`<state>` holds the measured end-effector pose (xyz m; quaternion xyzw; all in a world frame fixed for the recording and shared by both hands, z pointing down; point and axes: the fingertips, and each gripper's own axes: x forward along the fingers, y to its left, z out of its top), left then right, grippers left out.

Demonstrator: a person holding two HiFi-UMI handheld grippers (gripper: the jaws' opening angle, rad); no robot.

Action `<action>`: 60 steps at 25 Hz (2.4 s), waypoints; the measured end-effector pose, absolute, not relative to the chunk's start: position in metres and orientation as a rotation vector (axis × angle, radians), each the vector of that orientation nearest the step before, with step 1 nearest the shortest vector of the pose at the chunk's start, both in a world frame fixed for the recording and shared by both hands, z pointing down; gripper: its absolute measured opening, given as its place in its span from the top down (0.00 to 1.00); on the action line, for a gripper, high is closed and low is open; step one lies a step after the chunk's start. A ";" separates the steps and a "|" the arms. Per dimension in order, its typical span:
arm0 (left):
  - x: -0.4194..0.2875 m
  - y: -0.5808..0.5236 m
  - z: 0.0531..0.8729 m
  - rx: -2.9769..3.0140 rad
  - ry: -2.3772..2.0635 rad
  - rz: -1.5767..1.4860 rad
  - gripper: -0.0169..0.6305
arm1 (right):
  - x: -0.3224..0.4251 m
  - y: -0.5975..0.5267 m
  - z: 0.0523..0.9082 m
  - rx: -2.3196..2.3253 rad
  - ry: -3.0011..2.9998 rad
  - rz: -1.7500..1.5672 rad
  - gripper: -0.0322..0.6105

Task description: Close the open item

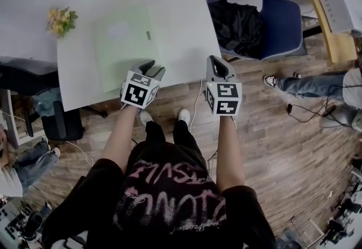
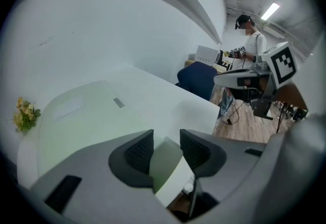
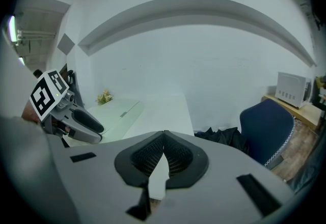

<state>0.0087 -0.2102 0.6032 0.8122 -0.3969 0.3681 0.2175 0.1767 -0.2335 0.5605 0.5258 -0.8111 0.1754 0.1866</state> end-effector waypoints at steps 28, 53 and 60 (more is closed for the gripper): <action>-0.043 -0.298 0.600 2.200 -1.283 1.014 0.94 | 0.174 -0.245 0.578 1.467 -2.247 0.540 0.93; -0.037 -0.294 0.595 2.242 -1.198 0.991 0.96 | 0.161 -0.257 0.576 1.443 -2.270 0.533 0.93; -0.040 -0.285 0.554 2.298 -1.300 0.728 0.95 | 0.155 -0.251 0.562 1.427 -2.301 0.496 0.93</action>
